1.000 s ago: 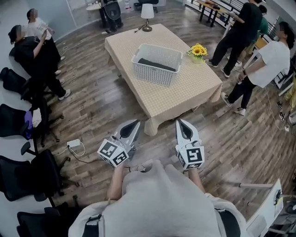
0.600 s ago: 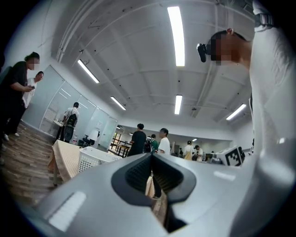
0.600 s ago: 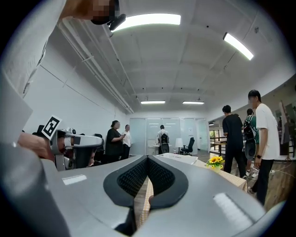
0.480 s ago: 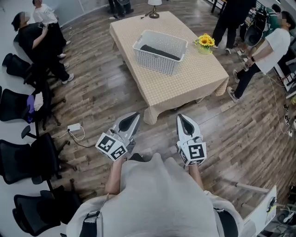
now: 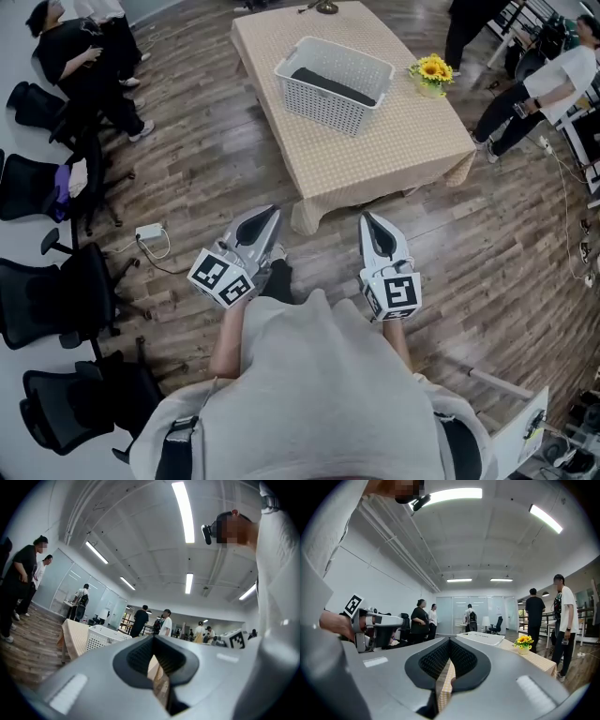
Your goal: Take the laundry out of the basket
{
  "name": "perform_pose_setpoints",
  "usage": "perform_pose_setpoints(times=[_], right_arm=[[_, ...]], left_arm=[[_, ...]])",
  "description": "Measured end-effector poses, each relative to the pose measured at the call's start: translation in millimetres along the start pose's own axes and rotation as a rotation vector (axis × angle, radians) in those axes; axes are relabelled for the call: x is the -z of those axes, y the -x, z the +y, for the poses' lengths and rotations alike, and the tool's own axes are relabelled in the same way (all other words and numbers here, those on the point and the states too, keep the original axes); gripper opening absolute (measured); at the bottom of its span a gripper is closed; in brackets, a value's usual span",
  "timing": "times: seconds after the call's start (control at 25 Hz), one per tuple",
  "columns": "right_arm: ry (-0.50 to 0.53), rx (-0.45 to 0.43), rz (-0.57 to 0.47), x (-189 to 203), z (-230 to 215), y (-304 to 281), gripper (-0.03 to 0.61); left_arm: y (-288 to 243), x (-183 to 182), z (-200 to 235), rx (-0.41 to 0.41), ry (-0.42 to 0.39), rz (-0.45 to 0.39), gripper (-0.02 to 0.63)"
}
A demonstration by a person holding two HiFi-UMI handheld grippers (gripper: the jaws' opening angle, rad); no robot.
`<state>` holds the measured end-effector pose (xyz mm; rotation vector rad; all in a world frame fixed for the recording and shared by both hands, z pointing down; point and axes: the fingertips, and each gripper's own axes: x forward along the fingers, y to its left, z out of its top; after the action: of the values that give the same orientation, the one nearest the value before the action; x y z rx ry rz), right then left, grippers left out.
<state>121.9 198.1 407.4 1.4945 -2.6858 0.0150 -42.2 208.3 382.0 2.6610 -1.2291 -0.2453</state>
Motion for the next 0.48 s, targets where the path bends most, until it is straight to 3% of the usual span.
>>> perform_pose_setpoints(times=[0.48], right_arm=[[0.02, 0.01, 0.003, 4, -37, -85, -0.002]], left_arm=[[-73, -1, 70, 0.026, 0.009, -0.012, 0.008]])
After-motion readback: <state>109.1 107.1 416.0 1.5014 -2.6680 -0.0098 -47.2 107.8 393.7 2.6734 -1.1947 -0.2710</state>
